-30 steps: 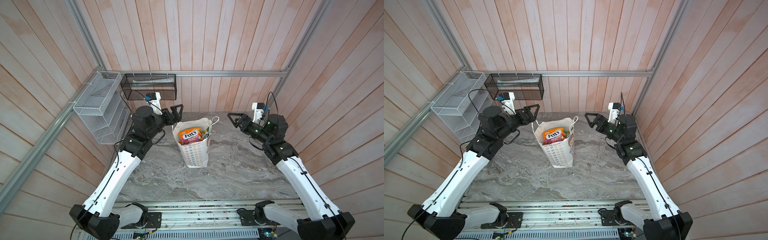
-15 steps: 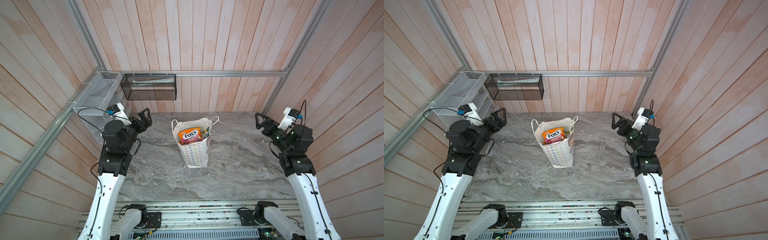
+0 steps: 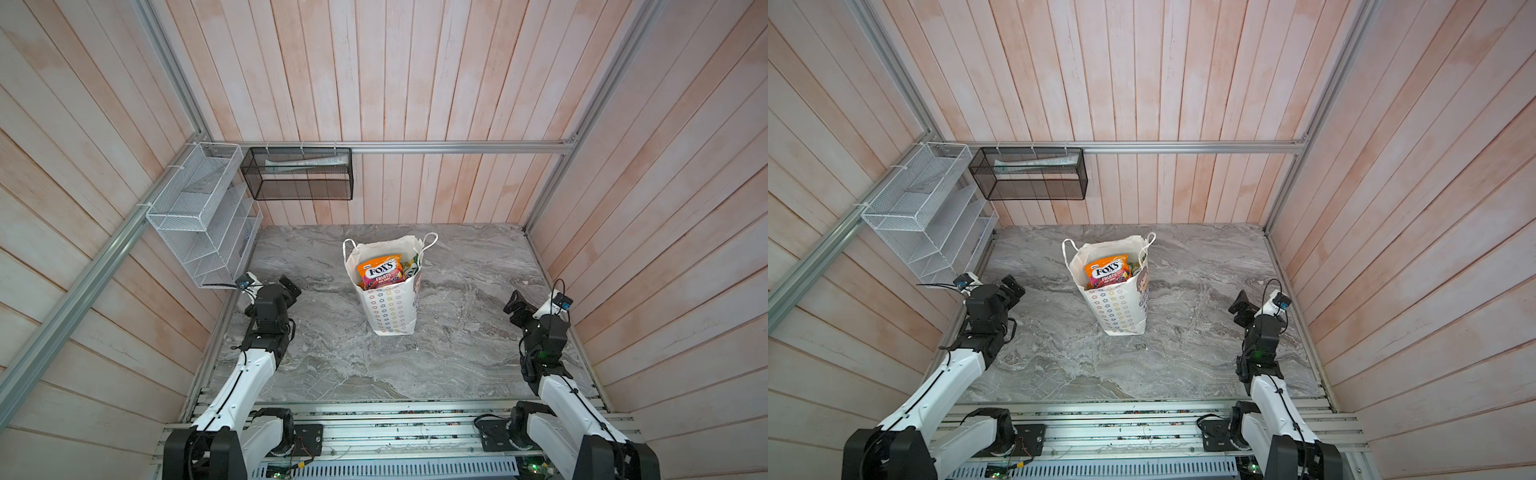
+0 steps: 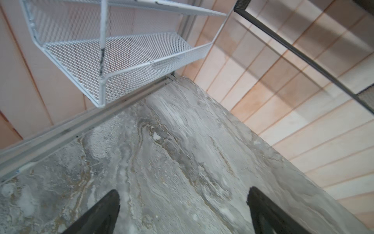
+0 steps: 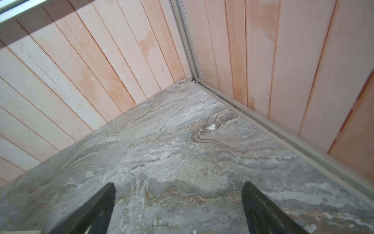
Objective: Place the snacks into the paper bag
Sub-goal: Reset both arms
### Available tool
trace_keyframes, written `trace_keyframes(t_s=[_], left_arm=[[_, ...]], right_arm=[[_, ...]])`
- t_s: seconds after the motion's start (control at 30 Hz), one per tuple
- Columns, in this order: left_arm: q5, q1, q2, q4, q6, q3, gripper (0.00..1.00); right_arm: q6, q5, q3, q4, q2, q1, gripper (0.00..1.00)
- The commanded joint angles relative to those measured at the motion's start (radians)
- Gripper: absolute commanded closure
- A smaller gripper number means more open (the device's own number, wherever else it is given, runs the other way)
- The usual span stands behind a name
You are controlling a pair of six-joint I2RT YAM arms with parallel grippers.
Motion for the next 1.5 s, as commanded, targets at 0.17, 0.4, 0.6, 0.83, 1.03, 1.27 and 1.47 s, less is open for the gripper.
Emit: trace_keyframes(t_s=[0.17,0.4,0.6,0.83,1.03,1.27,1.47], left_arm=[[-0.129,0.002,0.145,0.551,0.313,-0.196,0.0],[0.049,0.028,0.341,0.94,0.414,-0.285,0.0],[0.239,0.031,0.371,0.951,0.486,-0.281,0.0],[0.265,0.031,0.464,0.999,0.514,-0.253,0.0],[0.269,0.034,0.446,0.935,0.507,-0.237,0.0],[0.263,0.032,0.45,0.945,0.51,-0.239,0.0],[0.26,0.03,0.446,0.953,0.512,-0.243,0.0]], right_arm=[[-0.265,-0.063,-0.182,0.612,0.197,-0.002,0.02],[-0.281,-0.25,-0.059,0.631,0.422,-0.002,0.02],[-0.285,-0.292,-0.067,0.853,0.621,0.002,0.02],[-0.373,-0.337,0.046,0.578,0.581,0.05,0.02],[-0.373,-0.337,0.048,0.583,0.585,0.05,0.02],[-0.379,-0.416,0.043,0.591,0.584,0.031,0.02],[-0.38,-0.413,0.047,0.58,0.583,0.032,0.02]])
